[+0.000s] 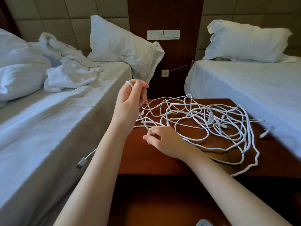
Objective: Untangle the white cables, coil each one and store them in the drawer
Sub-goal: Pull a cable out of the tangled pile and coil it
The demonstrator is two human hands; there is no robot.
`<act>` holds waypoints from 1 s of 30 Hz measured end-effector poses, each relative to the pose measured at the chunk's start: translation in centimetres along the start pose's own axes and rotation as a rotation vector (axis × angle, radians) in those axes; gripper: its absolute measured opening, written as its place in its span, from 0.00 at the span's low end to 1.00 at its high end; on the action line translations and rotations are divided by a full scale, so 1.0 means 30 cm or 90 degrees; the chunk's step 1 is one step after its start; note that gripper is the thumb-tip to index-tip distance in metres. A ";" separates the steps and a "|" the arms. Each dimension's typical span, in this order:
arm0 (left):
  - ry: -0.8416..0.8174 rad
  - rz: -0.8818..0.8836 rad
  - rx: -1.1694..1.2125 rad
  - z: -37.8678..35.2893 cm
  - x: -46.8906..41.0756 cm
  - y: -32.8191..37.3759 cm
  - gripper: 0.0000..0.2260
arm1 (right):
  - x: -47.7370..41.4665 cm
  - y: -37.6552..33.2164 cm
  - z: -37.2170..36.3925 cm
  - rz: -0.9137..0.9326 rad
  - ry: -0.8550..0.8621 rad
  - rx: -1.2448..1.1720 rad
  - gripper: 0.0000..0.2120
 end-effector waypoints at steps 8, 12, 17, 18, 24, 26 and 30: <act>0.180 -0.221 -0.466 0.054 -0.001 -0.081 0.19 | -0.013 0.022 0.048 -0.074 0.142 0.109 0.14; 0.107 -0.222 -0.606 0.025 0.012 -0.081 0.18 | -0.001 0.045 0.045 0.018 0.390 0.085 0.13; 0.044 -0.087 -0.703 0.001 0.027 -0.094 0.19 | 0.005 0.045 0.055 0.191 0.553 0.131 0.09; 0.044 -0.071 -0.704 -0.002 0.030 -0.094 0.19 | 0.004 0.043 0.050 0.205 0.543 0.140 0.09; 0.040 0.021 -0.597 0.031 0.011 -0.089 0.20 | -0.007 0.063 0.072 0.113 0.360 -0.020 0.12; 0.019 0.051 -0.527 0.019 0.011 -0.080 0.21 | 0.002 0.044 0.095 0.106 0.339 -0.122 0.08; -0.176 0.234 -0.299 -0.036 0.031 -0.067 0.26 | 0.007 0.035 0.148 0.127 0.387 -0.200 0.08</act>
Point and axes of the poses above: each hand's wrist, its own x-axis away from the middle knuckle, its own z-axis out of the back of the hand, y = z × x, the point moved 1 cm from there along -x, towards the middle knuckle, and after that the axes turned 3 degrees about z, right-handed, at the moved point
